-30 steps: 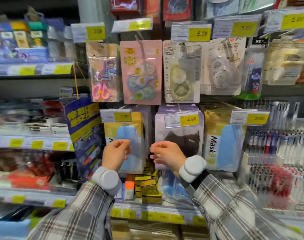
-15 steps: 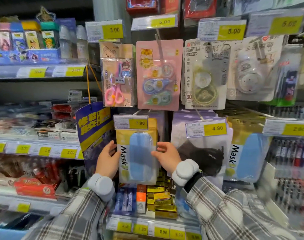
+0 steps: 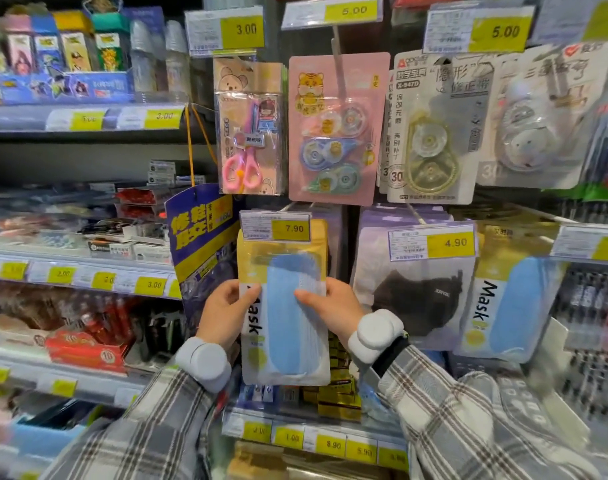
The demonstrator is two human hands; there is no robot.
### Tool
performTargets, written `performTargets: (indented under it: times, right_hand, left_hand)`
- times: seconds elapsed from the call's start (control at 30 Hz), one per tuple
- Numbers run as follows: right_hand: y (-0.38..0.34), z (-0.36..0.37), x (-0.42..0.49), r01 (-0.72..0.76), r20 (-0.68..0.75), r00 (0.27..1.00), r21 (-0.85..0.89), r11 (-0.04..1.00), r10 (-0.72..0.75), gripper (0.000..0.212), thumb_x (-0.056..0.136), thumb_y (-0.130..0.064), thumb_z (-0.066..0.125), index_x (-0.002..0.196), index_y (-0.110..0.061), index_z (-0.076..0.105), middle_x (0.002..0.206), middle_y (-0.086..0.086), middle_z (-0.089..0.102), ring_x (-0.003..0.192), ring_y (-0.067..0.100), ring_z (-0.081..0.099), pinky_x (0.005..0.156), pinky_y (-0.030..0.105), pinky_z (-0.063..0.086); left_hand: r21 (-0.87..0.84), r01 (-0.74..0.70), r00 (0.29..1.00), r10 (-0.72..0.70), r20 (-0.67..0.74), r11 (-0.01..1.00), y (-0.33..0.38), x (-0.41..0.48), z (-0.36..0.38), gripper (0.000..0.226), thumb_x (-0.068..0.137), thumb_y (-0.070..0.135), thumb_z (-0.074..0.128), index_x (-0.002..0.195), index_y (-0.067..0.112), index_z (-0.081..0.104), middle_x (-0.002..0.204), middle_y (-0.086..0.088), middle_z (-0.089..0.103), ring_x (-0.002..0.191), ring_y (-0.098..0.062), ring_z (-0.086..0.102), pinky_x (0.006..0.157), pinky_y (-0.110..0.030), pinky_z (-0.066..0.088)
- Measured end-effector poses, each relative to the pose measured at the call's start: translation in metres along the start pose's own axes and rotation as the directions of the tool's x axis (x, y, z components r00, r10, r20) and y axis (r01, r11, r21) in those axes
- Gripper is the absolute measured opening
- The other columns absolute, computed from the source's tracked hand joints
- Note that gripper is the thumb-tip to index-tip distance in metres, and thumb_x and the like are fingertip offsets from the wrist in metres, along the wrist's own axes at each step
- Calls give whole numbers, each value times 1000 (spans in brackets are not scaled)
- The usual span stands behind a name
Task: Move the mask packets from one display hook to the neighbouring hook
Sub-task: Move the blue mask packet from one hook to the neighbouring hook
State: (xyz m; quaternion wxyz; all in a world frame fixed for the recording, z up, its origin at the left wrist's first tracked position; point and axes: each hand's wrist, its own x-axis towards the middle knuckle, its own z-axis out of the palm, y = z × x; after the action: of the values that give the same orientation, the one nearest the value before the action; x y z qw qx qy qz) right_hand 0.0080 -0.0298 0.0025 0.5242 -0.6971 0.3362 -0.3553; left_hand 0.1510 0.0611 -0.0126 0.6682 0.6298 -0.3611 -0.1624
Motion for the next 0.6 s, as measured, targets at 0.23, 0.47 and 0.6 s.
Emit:
performTargets:
  times: [0.23, 0.47, 0.6]
  right_hand:
    - [-9, 0, -19, 22, 29, 999, 37, 999, -23, 30, 82, -20, 68, 108, -4, 64, 107, 10, 70, 91, 23, 68, 84, 40, 56]
    - [-22, 0, -50, 32, 73, 997, 81, 996, -38, 24, 85, -17, 65, 106, -7, 63, 103, 12, 68, 87, 23, 66, 75, 31, 55]
    - [-24, -3, -66, 32, 53, 998, 64, 997, -36, 20, 83, -18, 66, 102, -9, 64, 105, 15, 69, 94, 29, 67, 86, 40, 54]
  left_hand:
    - [35, -2, 1000, 2, -19, 999, 13, -17, -7, 25, 84, 24, 66, 98, 4, 62, 95, -13, 69, 84, -25, 65, 82, -43, 52]
    - [41, 1, 1000, 1, -26, 999, 24, -40, -18, 28, 83, 28, 66, 99, 5, 63, 100, -14, 71, 94, -30, 68, 87, -48, 54]
    - [54, -11, 1000, 11, -5, 998, 29, -55, -20, 28, 83, 28, 66, 98, 5, 62, 97, -11, 70, 86, -24, 66, 79, -40, 54]
